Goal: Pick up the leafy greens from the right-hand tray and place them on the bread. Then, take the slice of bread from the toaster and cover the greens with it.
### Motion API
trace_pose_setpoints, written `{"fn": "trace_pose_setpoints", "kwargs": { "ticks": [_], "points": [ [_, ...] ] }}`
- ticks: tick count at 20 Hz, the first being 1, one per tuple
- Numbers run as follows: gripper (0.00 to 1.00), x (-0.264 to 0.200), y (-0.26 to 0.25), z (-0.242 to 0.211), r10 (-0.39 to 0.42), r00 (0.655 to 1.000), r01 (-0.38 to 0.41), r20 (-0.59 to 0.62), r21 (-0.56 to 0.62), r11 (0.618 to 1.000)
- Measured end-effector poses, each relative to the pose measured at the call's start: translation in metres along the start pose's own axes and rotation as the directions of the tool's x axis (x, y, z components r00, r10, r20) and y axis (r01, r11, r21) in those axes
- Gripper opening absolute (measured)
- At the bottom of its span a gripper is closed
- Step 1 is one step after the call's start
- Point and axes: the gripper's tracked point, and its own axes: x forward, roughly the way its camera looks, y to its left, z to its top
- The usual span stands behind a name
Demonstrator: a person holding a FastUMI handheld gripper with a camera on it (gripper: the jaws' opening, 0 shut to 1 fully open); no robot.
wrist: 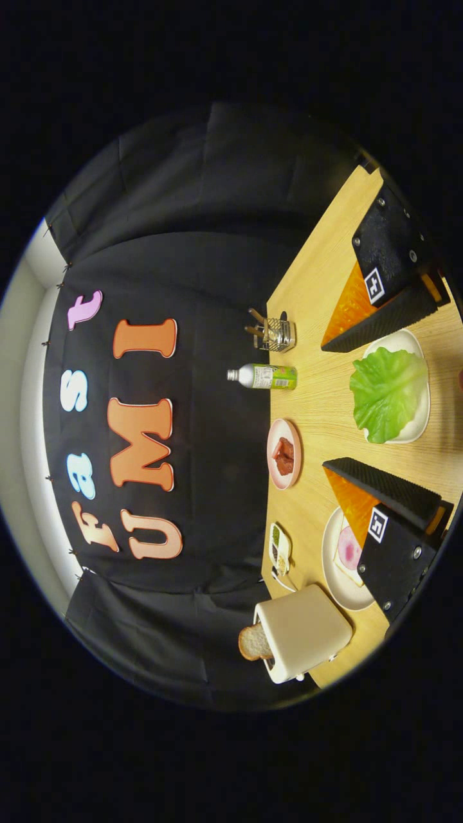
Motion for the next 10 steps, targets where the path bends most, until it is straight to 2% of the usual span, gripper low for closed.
{"fn": "trace_pose_setpoints", "kwargs": {
  "ticks": [10],
  "points": [
    [0.99, 0.036, -0.013, -0.067, -0.011, 0.975, 0.013, -0.222, 0.008, 1.0]
  ]
}}
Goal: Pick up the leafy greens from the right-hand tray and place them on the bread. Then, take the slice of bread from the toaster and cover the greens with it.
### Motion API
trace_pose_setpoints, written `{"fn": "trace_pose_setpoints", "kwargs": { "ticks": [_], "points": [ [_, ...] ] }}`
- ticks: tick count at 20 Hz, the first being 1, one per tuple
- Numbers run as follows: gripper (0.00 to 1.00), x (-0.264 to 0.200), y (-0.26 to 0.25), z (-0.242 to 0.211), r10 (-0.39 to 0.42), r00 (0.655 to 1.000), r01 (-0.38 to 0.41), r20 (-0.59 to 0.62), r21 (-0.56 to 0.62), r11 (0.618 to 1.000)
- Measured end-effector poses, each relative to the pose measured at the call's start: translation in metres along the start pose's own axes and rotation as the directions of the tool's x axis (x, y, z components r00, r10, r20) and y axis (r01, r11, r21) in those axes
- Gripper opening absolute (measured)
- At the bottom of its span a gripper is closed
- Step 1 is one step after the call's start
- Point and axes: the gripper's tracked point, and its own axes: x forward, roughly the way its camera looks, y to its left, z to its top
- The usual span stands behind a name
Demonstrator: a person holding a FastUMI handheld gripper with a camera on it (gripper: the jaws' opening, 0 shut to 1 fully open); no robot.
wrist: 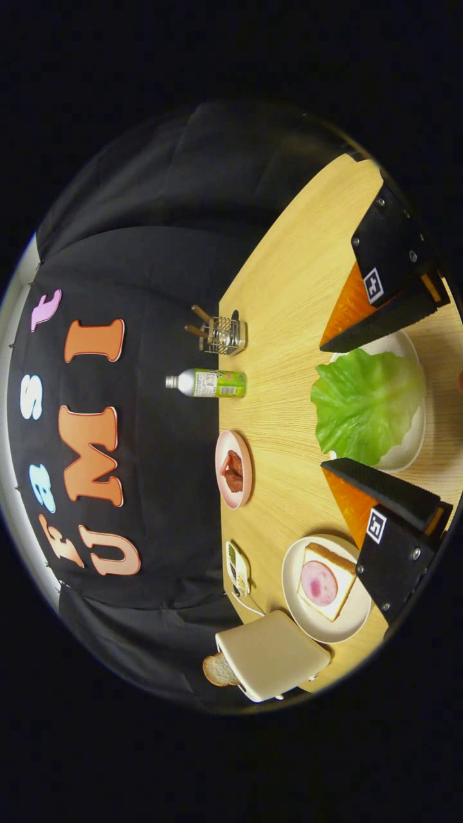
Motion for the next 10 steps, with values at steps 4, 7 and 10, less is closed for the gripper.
{"fn": "trace_pose_setpoints", "kwargs": {
  "ticks": [4, 7, 10],
  "points": [
    [0.99, 0.009, -0.003, -0.017, -0.004, 0.997, 0.004, -0.071, -0.006, 1.0],
    [0.99, 0.014, -0.002, -0.03, 0.004, 0.992, -0.004, -0.129, -0.002, 1.0],
    [0.99, 0.015, -0.004, -0.04, -0.002, 0.985, 0.002, -0.17, -0.002, 1.0]
  ]
}}
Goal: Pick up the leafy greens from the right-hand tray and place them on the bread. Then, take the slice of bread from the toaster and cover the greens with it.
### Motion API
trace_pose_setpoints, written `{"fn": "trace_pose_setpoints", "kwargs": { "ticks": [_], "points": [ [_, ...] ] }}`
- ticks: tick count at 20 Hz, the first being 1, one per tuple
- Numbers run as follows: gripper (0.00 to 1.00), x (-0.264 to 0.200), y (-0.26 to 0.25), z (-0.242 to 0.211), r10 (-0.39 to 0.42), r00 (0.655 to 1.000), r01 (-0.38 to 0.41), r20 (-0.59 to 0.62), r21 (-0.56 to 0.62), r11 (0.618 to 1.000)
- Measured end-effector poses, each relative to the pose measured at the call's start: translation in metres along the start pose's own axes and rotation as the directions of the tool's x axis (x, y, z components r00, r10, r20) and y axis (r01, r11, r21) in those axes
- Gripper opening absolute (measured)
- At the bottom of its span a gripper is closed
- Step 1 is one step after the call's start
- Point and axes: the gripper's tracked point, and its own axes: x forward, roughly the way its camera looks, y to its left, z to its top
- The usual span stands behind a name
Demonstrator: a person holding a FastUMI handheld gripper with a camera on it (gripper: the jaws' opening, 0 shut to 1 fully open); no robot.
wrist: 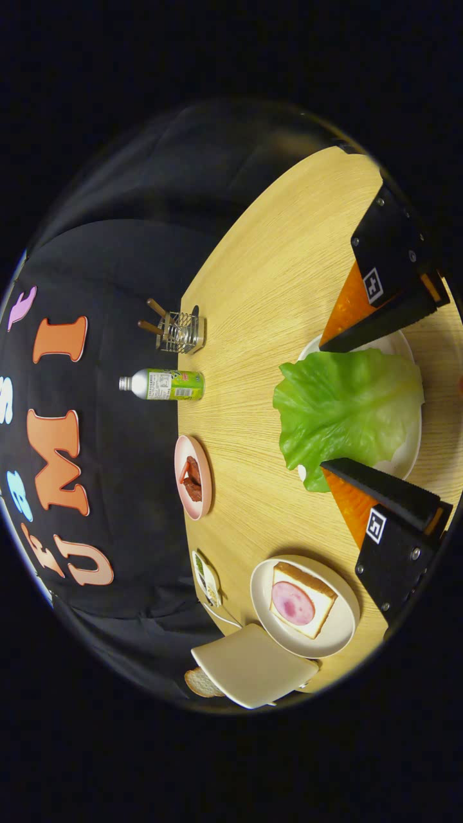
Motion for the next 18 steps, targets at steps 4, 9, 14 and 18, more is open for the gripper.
{"fn": "trace_pose_setpoints", "kwargs": {
  "ticks": [4, 9, 14, 18],
  "points": [
    [0.99, 0.004, 0.002, -0.007, 0.002, 0.999, -0.002, -0.033, 0.009, 1.0],
    [0.96, 0.004, 0.007, -0.014, 0.018, 0.998, -0.019, -0.056, -0.019, 1.0],
    [0.68, 0.004, 0.018, -0.012, 0.038, 0.998, -0.04, -0.044, -0.049, 0.998],
    [0.36, 0.005, 0.019, -0.013, 0.028, 0.999, -0.03, -0.039, -0.052, 0.998]
  ]
}}
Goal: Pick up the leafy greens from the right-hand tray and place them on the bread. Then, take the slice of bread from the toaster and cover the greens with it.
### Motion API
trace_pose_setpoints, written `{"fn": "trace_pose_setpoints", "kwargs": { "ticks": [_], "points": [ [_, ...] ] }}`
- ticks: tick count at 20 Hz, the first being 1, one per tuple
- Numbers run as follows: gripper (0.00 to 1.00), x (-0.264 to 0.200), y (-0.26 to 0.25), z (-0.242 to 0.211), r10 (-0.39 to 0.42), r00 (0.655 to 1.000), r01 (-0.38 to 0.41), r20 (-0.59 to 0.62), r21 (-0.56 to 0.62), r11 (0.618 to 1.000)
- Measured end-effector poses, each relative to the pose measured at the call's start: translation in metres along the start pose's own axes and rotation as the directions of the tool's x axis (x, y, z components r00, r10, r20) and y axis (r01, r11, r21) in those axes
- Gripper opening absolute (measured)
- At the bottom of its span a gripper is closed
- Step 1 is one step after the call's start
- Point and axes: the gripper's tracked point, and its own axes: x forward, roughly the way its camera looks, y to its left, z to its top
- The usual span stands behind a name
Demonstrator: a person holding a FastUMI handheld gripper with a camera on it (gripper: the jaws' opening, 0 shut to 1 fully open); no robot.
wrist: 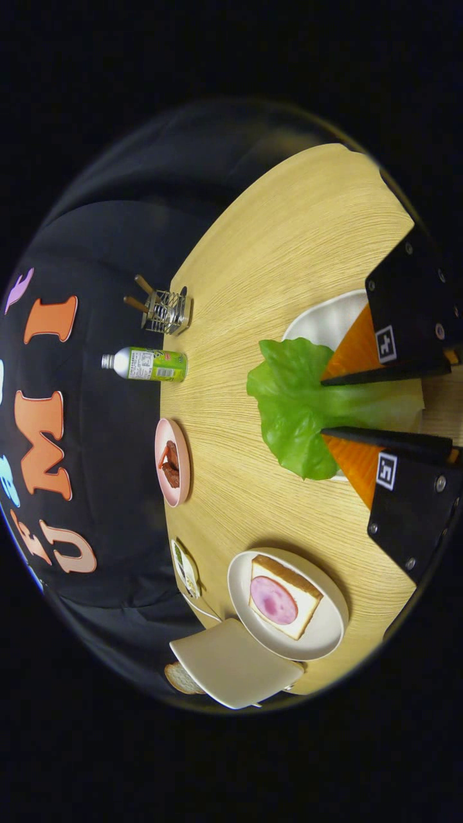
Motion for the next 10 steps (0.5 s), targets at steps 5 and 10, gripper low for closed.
{"fn": "trace_pose_setpoints", "kwargs": {
  "ticks": [5, 10],
  "points": [
    [0.06, -0.006, -0.004, 0.01, -0.026, 0.999, 0.025, 0.019, 0.029, 0.999],
    [0.05, -0.018, -0.002, 0.032, -0.023, 0.997, 0.022, 0.073, 0.026, 0.999]
  ]
}}
